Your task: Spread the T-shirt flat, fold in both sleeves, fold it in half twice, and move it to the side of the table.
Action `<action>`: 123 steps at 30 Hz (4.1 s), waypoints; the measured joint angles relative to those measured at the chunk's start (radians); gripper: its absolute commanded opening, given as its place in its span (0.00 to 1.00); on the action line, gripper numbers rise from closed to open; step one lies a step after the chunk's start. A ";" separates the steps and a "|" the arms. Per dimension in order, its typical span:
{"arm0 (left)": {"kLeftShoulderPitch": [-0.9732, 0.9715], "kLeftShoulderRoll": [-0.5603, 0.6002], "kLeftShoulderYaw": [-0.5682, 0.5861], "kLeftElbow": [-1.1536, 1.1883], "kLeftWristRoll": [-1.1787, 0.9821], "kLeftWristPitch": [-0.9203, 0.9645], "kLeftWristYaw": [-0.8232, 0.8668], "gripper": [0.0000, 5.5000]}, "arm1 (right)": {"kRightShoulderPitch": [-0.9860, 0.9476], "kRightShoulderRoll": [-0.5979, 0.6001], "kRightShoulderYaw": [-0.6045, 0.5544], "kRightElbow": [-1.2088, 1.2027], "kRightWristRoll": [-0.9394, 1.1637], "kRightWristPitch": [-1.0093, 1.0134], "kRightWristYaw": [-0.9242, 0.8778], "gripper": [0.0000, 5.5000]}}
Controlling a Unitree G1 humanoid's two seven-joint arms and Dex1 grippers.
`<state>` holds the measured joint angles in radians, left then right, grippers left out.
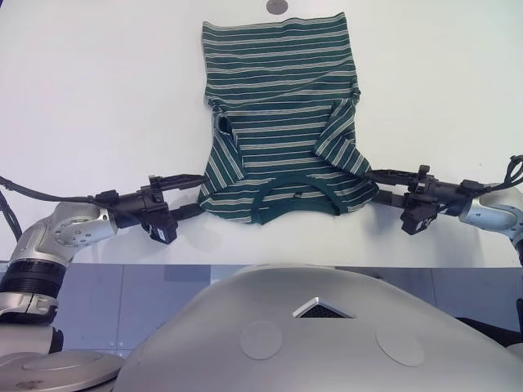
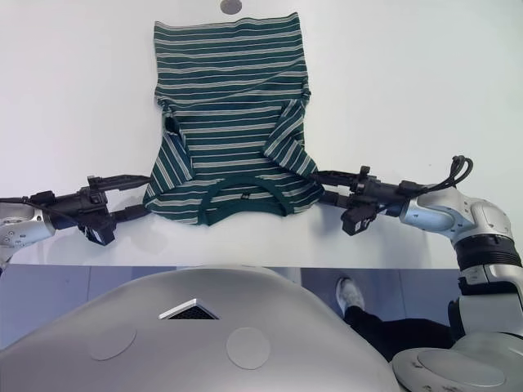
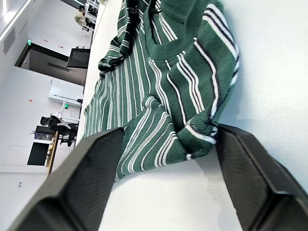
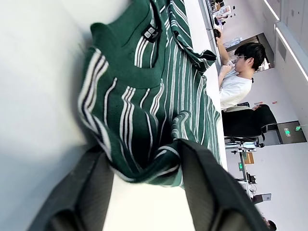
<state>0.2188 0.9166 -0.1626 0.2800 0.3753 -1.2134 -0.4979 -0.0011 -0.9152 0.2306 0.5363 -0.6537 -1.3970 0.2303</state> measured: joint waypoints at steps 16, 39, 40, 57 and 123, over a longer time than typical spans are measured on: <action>-0.083 0.023 -0.114 0.029 -0.057 0.061 -0.046 0.03 | -0.047 -0.014 0.126 -0.029 0.208 0.125 0.130 0.00; -0.180 0.388 -0.156 -0.735 -1.294 1.400 -0.762 0.00 | -0.131 -0.218 0.194 -0.753 1.376 1.652 1.046 0.00; -0.272 0.351 -0.134 -0.710 -1.370 1.502 -0.753 0.00 | -0.179 -0.168 0.174 -0.726 1.403 1.710 1.044 0.00; -0.698 -0.032 -0.122 -0.173 -1.044 1.994 -0.405 0.00 | -0.396 0.222 -0.108 -0.129 1.224 1.793 0.868 0.00; -0.681 -0.779 0.528 -0.626 -0.738 1.467 0.486 0.90 | -0.472 0.962 0.370 -0.158 0.389 1.809 0.100 0.35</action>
<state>-0.4626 0.1372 0.3652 -0.3462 -0.3629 0.2533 -0.0122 -0.4727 0.0468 0.6003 0.3786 -0.2645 0.4122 0.3303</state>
